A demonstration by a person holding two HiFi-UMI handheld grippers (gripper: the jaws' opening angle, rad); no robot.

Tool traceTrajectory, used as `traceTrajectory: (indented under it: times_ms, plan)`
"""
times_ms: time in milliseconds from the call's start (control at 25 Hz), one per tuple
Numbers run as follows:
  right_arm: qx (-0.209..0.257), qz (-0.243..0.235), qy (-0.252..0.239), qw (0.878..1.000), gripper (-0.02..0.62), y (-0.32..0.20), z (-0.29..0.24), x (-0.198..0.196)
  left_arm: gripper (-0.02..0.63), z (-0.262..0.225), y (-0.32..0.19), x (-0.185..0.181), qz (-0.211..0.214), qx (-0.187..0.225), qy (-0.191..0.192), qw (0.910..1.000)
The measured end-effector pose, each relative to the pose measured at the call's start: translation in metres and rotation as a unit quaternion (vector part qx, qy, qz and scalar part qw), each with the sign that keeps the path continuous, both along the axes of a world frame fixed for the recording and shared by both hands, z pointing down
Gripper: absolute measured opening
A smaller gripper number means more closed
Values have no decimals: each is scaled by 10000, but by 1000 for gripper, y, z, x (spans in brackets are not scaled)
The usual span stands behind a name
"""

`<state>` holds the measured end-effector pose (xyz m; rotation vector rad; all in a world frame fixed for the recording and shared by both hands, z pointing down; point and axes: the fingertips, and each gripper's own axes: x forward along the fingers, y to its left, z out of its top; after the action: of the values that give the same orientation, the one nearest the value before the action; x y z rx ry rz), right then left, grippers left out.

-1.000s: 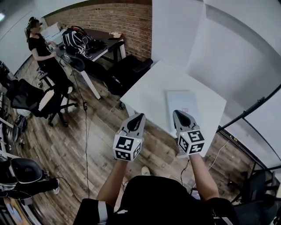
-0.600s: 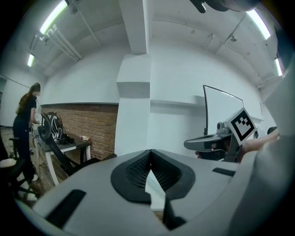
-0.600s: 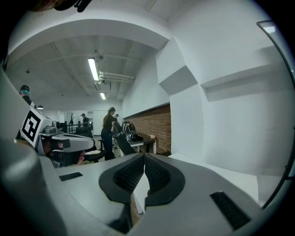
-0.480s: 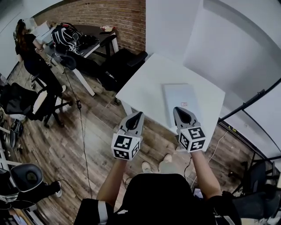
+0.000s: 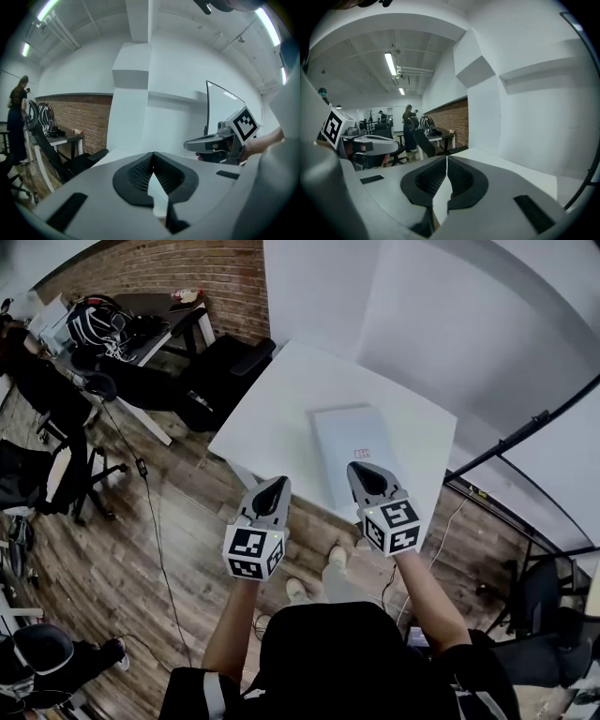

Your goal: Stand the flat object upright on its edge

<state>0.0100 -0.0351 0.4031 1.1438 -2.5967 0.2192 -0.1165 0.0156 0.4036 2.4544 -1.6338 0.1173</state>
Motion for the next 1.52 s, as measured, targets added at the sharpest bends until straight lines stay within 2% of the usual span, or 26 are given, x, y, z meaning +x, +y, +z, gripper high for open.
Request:
traceTrajectory:
  times_ms: [640,960,1240,1520]
  plan:
    - [-539,-103,459,9974,43,-74,47,27,12,50,-68,24,-192,-436,282,9985]
    - [-973,-131,548,9937,43,-90,84,34,12,84,-83,36,-145,-799,399,9959]
    - [-1465,-127,820,9857,46,-99,128,47,12,117,-86,49,-117,-1147,501,9921]
    - [-1931,-150,1037,9756,123,-108,171,54,12,141,-84,54,-102,-1412,524,9885]
